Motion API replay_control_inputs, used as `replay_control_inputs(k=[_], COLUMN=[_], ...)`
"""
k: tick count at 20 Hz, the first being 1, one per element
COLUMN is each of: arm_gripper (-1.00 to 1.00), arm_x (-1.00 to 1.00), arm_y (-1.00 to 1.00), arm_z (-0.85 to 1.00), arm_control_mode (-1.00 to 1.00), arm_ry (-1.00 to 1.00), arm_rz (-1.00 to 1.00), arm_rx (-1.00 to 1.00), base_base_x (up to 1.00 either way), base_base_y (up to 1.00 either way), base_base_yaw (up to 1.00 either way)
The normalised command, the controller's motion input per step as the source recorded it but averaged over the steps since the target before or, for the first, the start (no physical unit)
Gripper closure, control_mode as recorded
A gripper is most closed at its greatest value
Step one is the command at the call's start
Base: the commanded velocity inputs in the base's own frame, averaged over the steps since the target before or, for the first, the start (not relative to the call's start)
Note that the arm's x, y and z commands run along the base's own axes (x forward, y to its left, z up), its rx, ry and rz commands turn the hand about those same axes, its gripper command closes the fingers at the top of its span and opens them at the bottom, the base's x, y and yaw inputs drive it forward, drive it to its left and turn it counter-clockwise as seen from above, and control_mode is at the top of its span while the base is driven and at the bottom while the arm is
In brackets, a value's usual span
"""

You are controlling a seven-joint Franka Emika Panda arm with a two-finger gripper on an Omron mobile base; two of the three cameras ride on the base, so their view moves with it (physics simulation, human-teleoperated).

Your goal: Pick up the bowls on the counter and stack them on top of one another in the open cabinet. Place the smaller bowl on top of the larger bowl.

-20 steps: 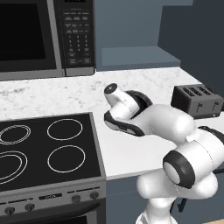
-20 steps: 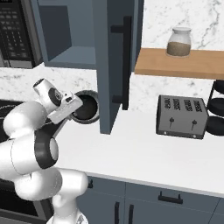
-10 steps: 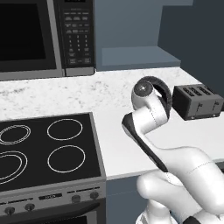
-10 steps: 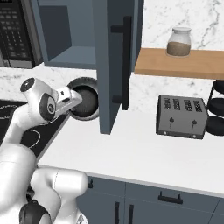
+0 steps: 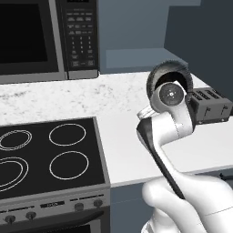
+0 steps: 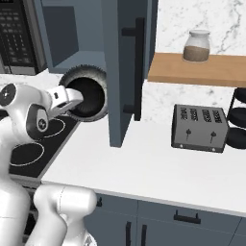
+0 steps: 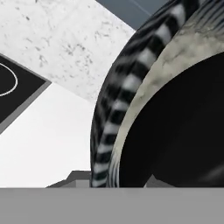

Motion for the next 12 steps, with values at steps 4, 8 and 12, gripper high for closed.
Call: replay_control_inputs(k=[4,8,12], arm_gripper=[1.0,1.0,1.0], arm_x=[0.04,0.34,0.77], arm_y=[0.14,0.2,0.19], arm_z=[1.0,1.0,1.0], arm_control_mode=[-1.0,-1.0,-1.0], arm_ry=[-0.09,-0.01,0.03], arm_rz=[-0.07,-0.05,-0.05], arm_rx=[0.0,0.0,0.0], base_base_x=[0.0,0.0,0.0], base_base_y=[0.0,0.0,0.0], base_base_yaw=[0.0,0.0,0.0])
